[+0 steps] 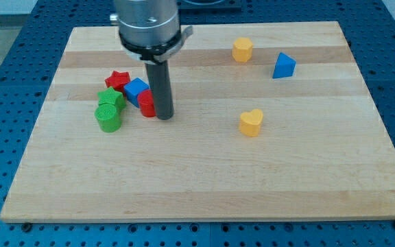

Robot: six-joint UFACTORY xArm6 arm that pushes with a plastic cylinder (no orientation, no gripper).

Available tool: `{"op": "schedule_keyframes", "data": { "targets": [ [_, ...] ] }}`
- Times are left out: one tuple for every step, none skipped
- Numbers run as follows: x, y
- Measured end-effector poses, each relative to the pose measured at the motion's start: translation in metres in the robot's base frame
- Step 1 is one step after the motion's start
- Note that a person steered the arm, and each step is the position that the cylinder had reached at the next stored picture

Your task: Place your hand above the red star

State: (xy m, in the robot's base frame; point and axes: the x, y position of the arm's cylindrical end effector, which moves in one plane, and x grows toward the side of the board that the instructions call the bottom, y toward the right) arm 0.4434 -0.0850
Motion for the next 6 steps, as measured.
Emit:
{"op": "schedule_keyframes", "data": {
  "targets": [
    [0.000, -0.020],
    [-0.001, -0.026],
    [-0.001, -0.021],
    [-0.009, 0.010],
    [-0.053, 0.062],
    [-0.102, 0.039]
  ]
}}
